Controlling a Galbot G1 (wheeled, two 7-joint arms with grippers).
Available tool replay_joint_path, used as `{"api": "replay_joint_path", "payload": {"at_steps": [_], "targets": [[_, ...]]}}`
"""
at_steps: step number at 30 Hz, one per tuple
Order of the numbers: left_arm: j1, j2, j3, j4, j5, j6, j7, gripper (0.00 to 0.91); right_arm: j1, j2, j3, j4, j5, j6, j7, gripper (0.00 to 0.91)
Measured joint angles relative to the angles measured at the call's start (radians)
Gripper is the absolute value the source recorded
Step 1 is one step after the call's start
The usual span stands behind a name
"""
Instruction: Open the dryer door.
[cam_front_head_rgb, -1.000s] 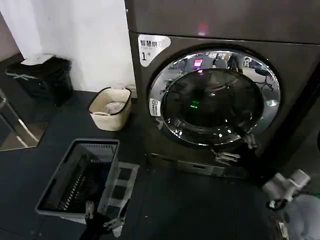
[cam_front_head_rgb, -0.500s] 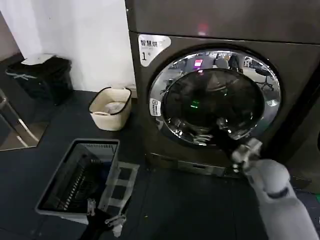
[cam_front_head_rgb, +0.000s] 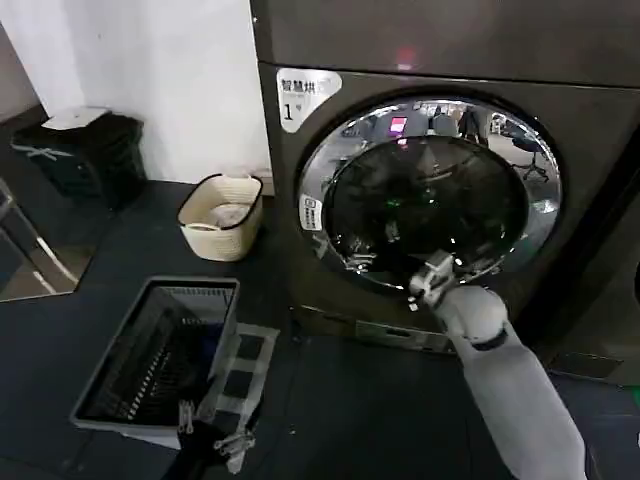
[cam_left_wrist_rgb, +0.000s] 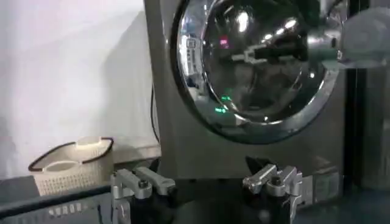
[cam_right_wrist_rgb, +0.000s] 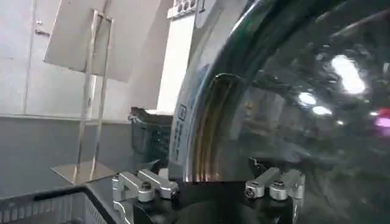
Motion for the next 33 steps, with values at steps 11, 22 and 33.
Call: {"api": "replay_joint_path", "payload": {"at_steps": [11,22,33], "targets": [[0.004,-0.003,0.000,-0.017,0.003,0.056,-0.004,0.907,0.039,0.049,-0.059,-0.030,-0.025,-0.005,0.016,0.907],[-0.005,0.000,-0.001,-0.011,0.003,0.074,0.010,0.907,0.065,0.073,-0.088,-0.062,-0.006,-0.011,0.005,0.907],[-0.037,0.009,-0.017,-0.001,-0.037,0.135,0.047,0.907,0.057,0.032,-0.039,-0.052,0.156,-0.036,-0.207,0.907]]}}
